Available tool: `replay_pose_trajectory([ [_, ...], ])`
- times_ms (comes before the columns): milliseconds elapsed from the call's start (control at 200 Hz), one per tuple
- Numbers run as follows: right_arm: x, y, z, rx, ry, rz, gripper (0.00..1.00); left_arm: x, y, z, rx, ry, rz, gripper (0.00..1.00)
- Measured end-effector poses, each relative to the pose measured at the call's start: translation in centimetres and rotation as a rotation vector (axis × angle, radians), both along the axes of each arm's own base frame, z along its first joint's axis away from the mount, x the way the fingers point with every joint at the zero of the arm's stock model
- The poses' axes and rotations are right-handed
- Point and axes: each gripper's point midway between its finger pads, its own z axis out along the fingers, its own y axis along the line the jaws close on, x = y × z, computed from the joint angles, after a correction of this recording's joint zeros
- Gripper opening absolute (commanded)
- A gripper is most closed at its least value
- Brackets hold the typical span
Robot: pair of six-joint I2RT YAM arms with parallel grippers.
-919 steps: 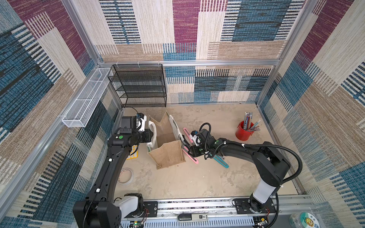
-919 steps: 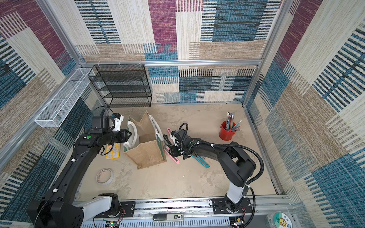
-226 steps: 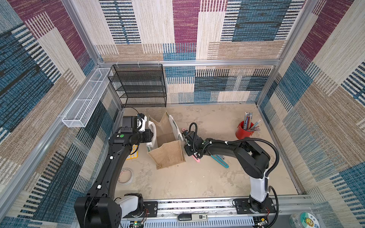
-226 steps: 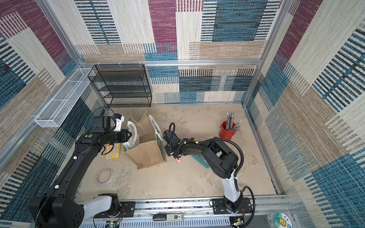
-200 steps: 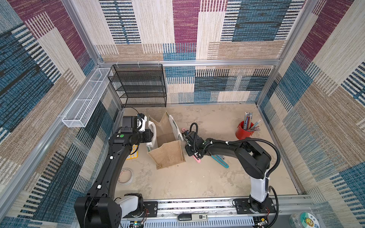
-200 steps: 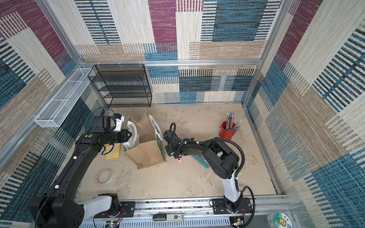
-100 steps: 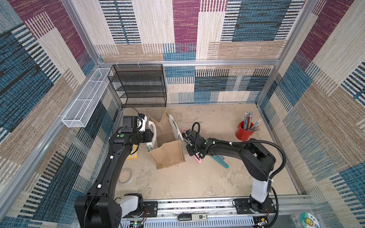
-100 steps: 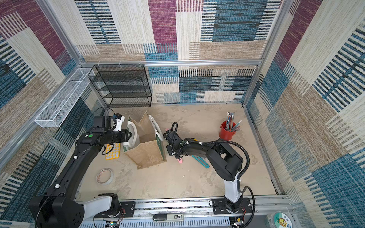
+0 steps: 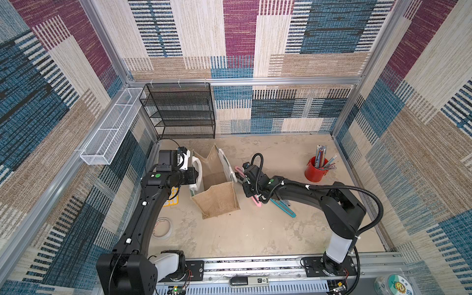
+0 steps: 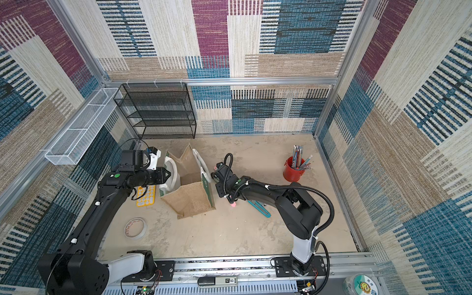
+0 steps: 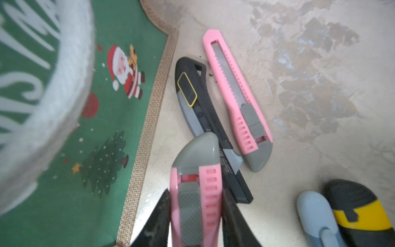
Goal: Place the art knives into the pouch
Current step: Pick up the utility knife at the center of the board, then place the utility knife in the pouch.
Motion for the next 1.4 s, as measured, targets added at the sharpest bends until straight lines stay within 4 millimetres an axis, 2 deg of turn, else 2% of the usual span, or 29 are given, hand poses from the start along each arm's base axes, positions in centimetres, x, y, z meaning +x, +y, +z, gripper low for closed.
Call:
replay_pose_trajectory([
  [491, 2.9, 0.4, 8.0, 0.072, -0.168, -0.057, 0.22, 0.0, 0.0, 0.1, 0.0, -0.003, 0.0, 0.29],
  [656, 3.9, 0.8, 11.9, 0.096, -0.242, -0.061, 0.22, -0.1, 0.0, 0.2, 0.0, -0.007, 0.0, 0.29],
  [972, 4.2, 1.1, 19.0, 0.173, -0.368, -0.038, 0.22, -0.1, 0.0, 0.2, -0.001, -0.007, 0.0, 0.29],
  [1152, 4.6, 2.2, 22.6, 0.233, -0.421, 0.0, 0.21, -0.1, 0.0, 0.2, -0.001, -0.007, 0.0, 0.29],
  [1397, 4.8, 5.3, 26.3, 0.335, -0.452, 0.095, 0.18, -0.1, 0.0, 0.2, -0.001, -0.007, 0.0, 0.29],
])
